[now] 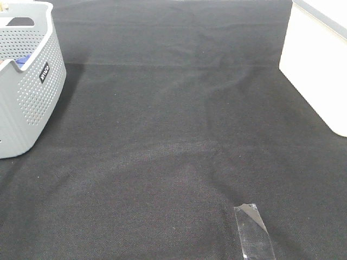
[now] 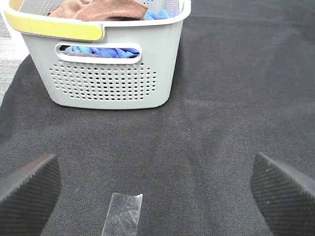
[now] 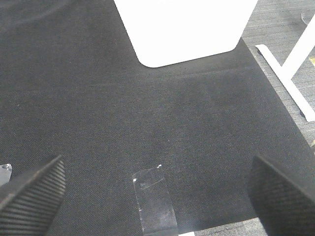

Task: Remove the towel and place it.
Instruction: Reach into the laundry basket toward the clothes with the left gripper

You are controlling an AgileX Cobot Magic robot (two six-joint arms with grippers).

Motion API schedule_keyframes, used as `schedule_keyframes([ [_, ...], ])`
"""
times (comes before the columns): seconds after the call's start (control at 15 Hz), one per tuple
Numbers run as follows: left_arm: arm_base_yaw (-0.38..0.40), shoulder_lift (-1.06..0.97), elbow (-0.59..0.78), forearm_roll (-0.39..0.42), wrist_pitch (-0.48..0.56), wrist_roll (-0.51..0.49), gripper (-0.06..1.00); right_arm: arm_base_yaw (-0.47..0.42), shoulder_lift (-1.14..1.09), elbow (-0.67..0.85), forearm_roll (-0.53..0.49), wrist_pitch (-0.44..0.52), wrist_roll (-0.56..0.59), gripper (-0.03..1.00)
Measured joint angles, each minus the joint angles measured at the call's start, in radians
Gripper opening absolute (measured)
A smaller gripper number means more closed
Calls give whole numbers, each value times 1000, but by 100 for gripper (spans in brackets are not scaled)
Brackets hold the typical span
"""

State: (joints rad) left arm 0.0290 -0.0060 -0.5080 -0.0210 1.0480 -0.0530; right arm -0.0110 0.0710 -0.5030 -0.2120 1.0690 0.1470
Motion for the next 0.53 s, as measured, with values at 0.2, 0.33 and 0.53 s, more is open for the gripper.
schedule_keyframes([
  [0.2,0,0,0,15,0,1,99,0,0,0,0,0,0,96],
  [0.33,0,0,0,21,0,11,99,0,0,0,0,0,0,96],
  [0.53,0,0,0,21,0,14,99,0,0,0,0,0,0,96],
])
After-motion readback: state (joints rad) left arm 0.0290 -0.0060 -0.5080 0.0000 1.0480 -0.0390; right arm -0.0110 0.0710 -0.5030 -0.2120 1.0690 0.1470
